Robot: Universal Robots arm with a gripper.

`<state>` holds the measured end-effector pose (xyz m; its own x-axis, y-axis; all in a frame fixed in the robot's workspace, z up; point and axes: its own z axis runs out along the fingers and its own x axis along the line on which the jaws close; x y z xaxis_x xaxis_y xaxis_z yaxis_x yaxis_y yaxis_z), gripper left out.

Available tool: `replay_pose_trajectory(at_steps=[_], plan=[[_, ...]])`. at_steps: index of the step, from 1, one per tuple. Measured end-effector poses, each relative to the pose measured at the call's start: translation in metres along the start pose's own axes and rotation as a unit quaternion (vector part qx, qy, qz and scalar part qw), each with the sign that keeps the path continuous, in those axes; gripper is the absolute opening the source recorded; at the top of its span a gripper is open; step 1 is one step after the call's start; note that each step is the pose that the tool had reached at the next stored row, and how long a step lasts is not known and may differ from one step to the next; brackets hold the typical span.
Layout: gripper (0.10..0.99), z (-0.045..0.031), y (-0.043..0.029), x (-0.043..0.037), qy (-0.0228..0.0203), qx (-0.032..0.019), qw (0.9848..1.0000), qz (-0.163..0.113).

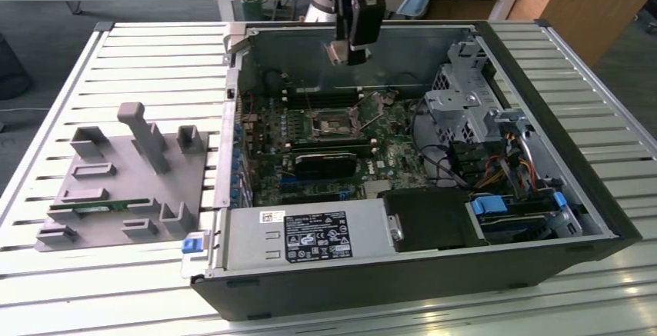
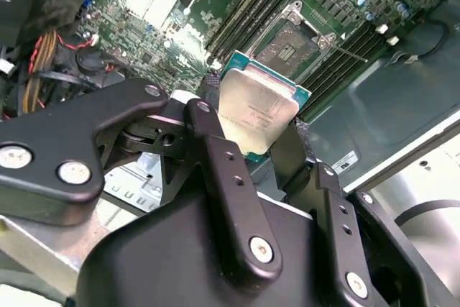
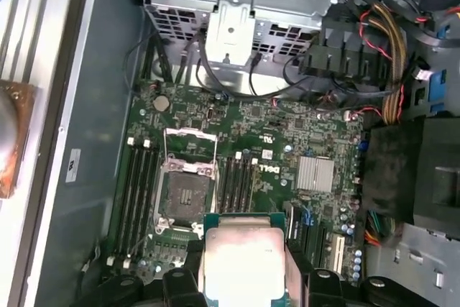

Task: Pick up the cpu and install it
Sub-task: 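Place the cpu into insertion slot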

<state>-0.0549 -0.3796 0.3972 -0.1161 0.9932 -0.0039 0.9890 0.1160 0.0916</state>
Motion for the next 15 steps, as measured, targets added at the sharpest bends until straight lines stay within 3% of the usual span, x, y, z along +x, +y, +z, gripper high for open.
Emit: replay_pose_trajectory(at_steps=[6,11,15], plan=[[0.533,0.0008,-0.0005,0.0001,-0.0031,0.0001,0.9994,0.033],[0.533,0.0026,-0.0007,0.0001,-0.0069,0.0003,0.9972,0.075],[0.533,0.0057,-0.0007,0.0025,-0.0093,0.0004,0.9970,0.077]])
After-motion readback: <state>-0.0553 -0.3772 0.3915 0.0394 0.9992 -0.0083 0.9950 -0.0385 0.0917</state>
